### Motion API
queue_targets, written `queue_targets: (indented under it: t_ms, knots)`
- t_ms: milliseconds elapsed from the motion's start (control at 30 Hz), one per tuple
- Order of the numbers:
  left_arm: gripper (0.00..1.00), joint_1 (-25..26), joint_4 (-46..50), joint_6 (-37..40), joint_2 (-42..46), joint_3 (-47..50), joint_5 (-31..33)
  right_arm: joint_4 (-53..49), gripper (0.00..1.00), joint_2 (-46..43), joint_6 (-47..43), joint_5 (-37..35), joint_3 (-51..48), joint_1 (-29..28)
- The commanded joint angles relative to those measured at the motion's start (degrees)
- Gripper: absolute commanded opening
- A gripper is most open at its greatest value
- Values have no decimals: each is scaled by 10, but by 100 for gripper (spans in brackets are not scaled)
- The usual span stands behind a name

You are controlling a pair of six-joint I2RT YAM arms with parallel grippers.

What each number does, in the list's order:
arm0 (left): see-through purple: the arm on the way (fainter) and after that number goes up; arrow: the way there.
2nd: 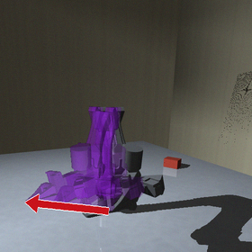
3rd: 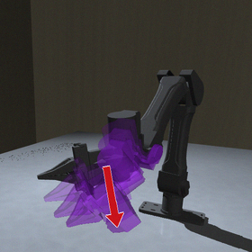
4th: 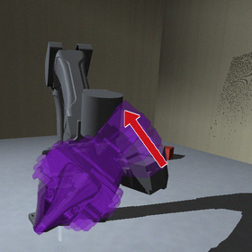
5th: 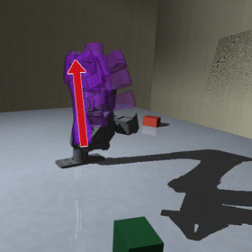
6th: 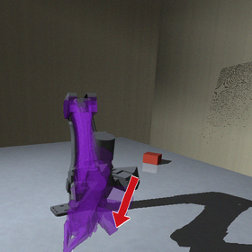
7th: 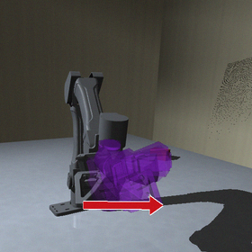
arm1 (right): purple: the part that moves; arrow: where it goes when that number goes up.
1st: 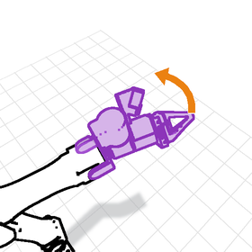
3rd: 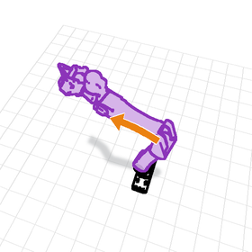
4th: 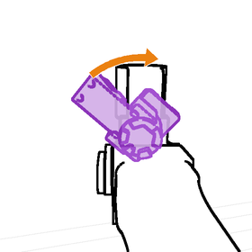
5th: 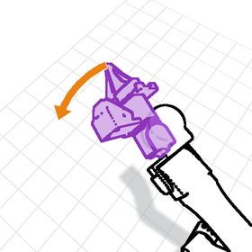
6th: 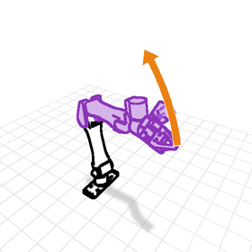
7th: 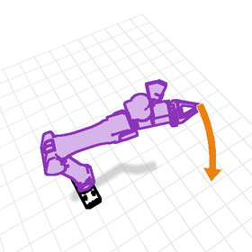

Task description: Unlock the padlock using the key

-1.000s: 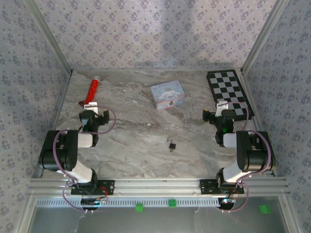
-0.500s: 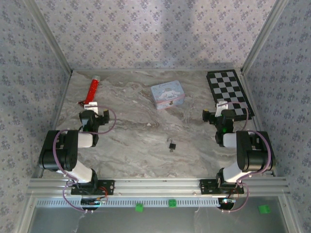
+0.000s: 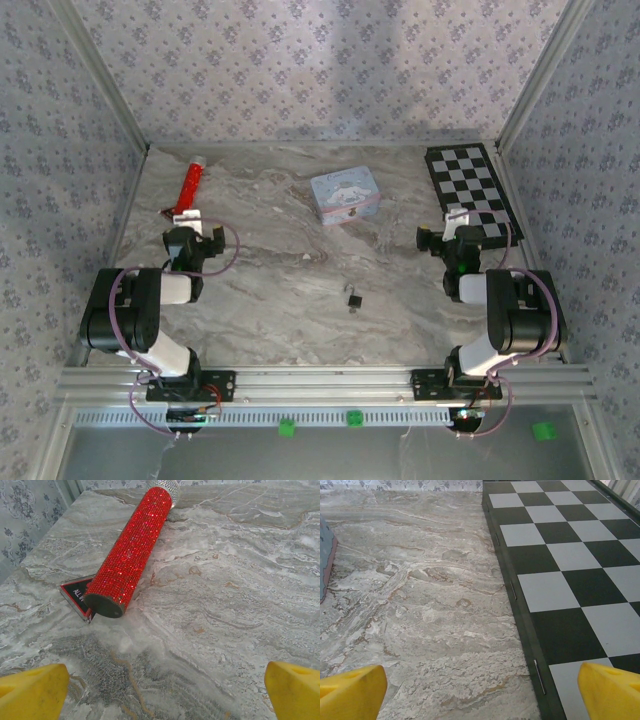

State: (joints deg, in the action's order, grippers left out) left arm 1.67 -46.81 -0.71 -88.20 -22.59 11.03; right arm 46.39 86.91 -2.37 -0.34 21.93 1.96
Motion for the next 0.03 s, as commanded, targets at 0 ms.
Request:
queue_targets:
  t_ms: [0]
  knots:
    - [100, 4, -25, -5, 3, 2, 4, 0, 99, 3, 6, -18, 6, -4]
